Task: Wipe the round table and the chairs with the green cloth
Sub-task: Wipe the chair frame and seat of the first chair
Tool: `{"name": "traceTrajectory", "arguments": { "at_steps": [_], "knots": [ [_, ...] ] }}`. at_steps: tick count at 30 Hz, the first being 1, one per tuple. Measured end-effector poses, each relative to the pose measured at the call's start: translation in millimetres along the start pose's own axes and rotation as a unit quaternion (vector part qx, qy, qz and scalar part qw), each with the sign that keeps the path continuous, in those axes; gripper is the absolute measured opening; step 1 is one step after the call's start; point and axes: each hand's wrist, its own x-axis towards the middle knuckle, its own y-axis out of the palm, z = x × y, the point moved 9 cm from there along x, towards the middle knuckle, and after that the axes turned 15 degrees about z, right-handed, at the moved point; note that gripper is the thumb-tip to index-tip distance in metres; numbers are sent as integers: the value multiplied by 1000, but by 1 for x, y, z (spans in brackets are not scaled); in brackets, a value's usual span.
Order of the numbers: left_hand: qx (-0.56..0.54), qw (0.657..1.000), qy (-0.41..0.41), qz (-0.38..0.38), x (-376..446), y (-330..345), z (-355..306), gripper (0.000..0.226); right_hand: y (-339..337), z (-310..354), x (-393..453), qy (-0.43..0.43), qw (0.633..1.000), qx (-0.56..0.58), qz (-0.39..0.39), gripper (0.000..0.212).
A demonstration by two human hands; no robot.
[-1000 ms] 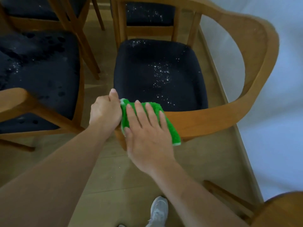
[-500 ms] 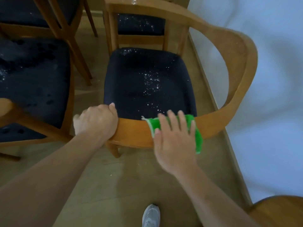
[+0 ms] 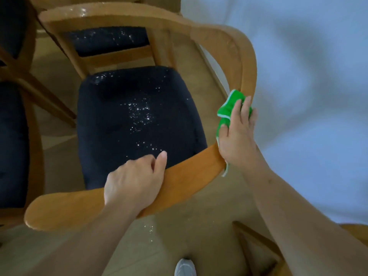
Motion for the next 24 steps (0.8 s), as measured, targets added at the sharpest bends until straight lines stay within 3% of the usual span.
{"name": "traceTrajectory", "arguments": {
  "at_steps": [5, 11, 13, 17, 21, 23, 24],
  "knots": [
    [35, 996, -38, 74, 9, 5, -1, 65, 20, -4, -39, 27, 967, 248, -56, 68],
    [47, 987, -63, 141, 15, 16, 7, 67, 68, 16, -97, 97, 856, 500, -91, 75],
    [56, 982, -64, 169, 14, 19, 8, 67, 60, 5, -86, 127, 860, 484, -104, 68],
    [3, 968, -13, 252, 34, 20, -27, 52, 17, -23, -26, 124, 909, 391, -76, 58],
    [-231, 954, 104, 162, 87, 1, -130, 37, -35, -27, 46, 31, 950, 299, -81, 32],
    [-332, 921, 132, 153, 100, -2, -170, 30, -55, -36, 71, 28, 936, 340, -90, 14],
    [-373, 903, 150, 151, 105, -7, -185, 28, -61, -41, 78, 27, 912, 397, -96, 19]
  ]
}}
